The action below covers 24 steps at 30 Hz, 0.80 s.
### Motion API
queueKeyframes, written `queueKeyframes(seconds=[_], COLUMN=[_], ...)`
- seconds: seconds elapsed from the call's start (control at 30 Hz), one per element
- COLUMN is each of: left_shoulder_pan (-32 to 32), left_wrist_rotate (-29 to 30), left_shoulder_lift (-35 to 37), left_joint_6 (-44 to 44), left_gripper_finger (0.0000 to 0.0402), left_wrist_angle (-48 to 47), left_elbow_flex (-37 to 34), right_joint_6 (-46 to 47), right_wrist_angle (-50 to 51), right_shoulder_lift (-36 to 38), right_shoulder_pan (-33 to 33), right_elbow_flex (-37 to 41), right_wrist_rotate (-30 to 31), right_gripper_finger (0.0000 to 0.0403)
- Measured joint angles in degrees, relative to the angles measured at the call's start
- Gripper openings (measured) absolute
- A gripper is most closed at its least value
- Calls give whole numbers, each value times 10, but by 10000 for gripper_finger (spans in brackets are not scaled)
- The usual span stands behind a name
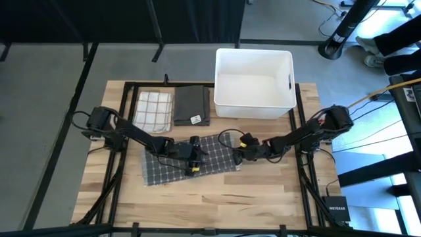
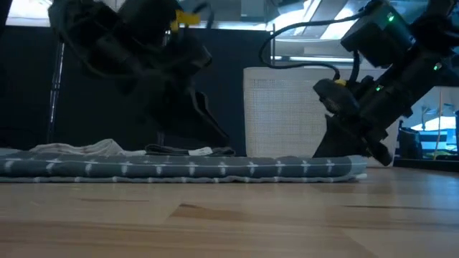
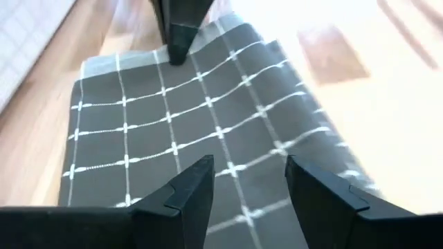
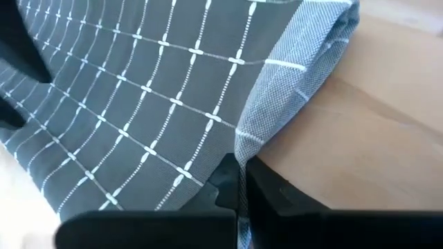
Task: Fold towel
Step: Fold the grey patterned towel
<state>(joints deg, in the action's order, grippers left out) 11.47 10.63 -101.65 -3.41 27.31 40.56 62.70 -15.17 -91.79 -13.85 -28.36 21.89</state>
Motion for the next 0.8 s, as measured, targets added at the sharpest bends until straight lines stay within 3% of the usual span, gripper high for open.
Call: queueKeyframes(seconds=[0.2,0.4,0.6,0.8], left_shoulder_pan=[13,-2,-28,-40], left_wrist_rotate=[0,0,-2,-2], left_shoulder_lift=[23,-21,-67,-71], left_joint_6=[45,57,61,86], left_gripper_finger=[172,172,172,172], left_wrist_angle=[-16,-20,3,2], left_elbow_flex=[1,0,3,3], right_joint_6=[4,20,14,-65], right_wrist_angle=[137,247,210,124], right_shoulder_lift=[91,182,207,165], right_shoulder_pan=[0,0,0,0], right_elbow_flex=[0,-1,-14,-70], right_wrist_rotate=[-2,-20,-3,38], right_gripper_finger=[7,5,7,6])
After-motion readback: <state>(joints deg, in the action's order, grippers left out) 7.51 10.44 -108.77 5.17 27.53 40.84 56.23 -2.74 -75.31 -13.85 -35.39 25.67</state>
